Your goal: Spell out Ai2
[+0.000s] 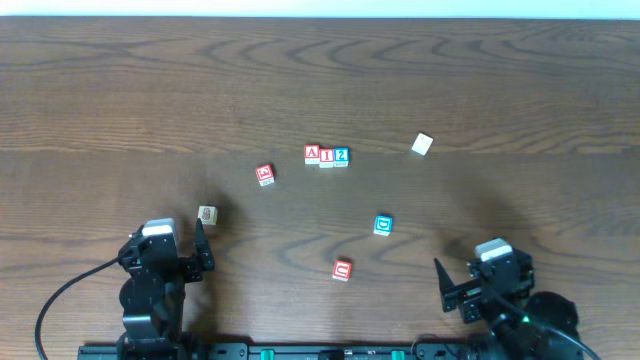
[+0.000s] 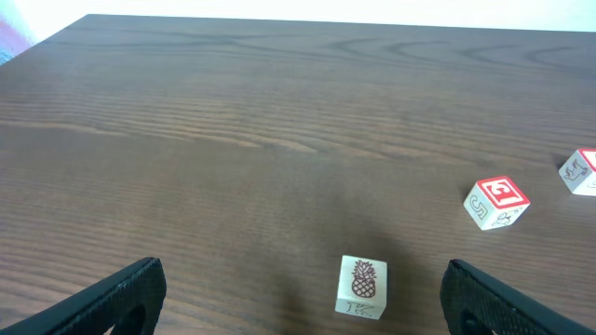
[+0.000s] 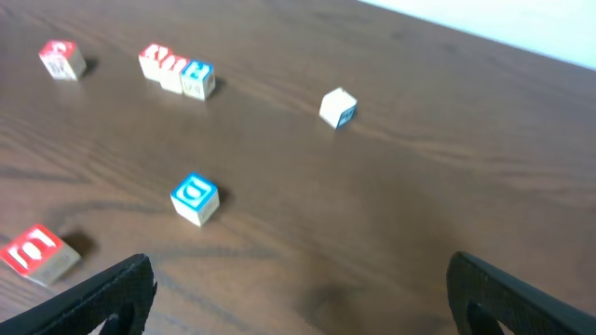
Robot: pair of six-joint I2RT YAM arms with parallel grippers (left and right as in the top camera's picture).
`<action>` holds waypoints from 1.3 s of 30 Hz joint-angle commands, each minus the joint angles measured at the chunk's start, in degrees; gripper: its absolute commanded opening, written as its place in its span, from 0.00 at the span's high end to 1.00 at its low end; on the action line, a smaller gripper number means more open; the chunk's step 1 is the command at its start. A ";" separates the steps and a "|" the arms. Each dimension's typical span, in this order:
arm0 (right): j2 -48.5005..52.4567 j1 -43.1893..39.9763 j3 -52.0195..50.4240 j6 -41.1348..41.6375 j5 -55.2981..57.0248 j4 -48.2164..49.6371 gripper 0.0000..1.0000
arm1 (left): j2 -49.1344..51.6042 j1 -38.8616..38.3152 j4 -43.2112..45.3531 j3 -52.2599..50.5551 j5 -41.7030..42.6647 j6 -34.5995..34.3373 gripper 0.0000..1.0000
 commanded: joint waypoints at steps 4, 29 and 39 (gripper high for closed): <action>-1.11 -0.59 -7.37 0.39 -0.90 2.84 0.01 | -0.44 -0.22 -0.13 -1.18 0.07 -0.61 0.05; -1.11 -0.57 -13.84 1.01 -3.61 4.15 0.01 | -0.44 -0.22 -0.13 -1.18 0.07 -0.61 0.05; -1.11 -0.57 -13.84 1.01 -3.61 4.15 0.01 | -0.44 -0.22 -0.13 -1.18 0.07 -0.61 0.04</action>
